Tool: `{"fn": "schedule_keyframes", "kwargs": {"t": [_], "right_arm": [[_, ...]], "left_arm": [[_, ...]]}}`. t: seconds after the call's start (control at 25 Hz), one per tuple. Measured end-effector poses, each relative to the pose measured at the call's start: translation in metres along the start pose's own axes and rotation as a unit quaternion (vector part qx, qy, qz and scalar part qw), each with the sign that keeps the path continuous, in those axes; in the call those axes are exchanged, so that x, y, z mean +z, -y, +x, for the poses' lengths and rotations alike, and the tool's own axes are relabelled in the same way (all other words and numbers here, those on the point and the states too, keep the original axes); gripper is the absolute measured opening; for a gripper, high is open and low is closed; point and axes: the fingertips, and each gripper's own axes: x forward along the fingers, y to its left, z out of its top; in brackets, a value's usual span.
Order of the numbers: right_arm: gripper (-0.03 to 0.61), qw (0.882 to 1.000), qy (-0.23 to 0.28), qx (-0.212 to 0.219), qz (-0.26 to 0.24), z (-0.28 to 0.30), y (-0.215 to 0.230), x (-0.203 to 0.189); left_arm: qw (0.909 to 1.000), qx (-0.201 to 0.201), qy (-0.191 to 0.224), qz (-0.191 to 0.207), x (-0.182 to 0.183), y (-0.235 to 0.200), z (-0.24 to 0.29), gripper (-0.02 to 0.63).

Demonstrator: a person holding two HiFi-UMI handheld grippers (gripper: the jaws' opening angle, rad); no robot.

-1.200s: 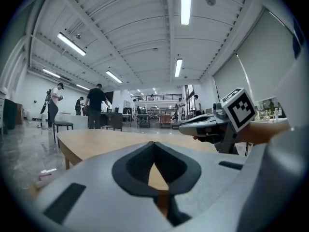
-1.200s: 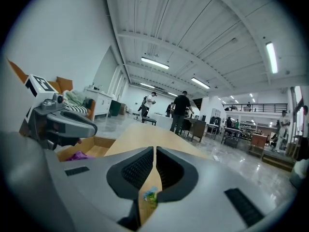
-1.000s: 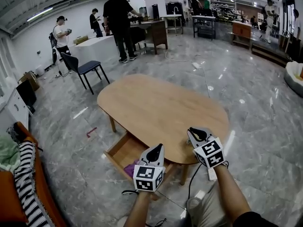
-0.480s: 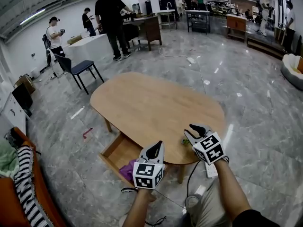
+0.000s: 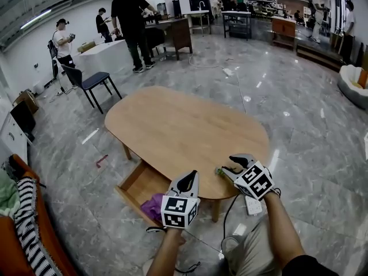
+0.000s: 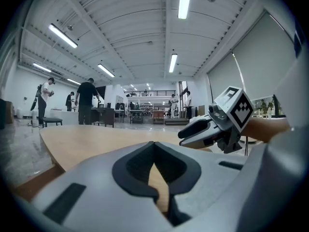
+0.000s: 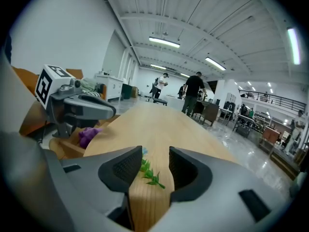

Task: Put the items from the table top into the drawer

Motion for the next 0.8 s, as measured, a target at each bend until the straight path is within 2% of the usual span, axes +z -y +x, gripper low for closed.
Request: {"fn": "schedule_keyframes", "kwargs": {"t": [0.12, 0.24, 0.48, 0.72, 0.8], "right_arm": [[0.194, 0.999, -0.022, 0.016, -0.022, 0.003, -0.006, -0.012], [0.198, 0.998, -0.044, 0.023, -0.038, 0.009, -0.009, -0.023], [0.197, 0.996, -0.080, 0.031, -0.035, 0.020, -0.010, -0.036], [0.192, 0.996, -0.081, 0.035, -0.012, 0.020, -0.008, -0.037], [0.167, 0.996, -0.083, 0.039, -0.009, 0.020, -0.010, -0.036]], "left_arm": [[1.0000, 0.001, -0.002, 0.005, -0.001, 0.001, 0.002, 0.005], [1.0000, 0.003, 0.002, 0.005, 0.000, -0.001, 0.003, 0.005], [1.0000, 0.004, 0.000, 0.002, -0.002, -0.005, 0.001, 0.005], [1.0000, 0.002, -0.001, 0.003, -0.003, -0.002, 0.003, 0.005], [1.0000, 0.001, -0.003, 0.004, -0.002, 0.000, 0.003, 0.005]]}}
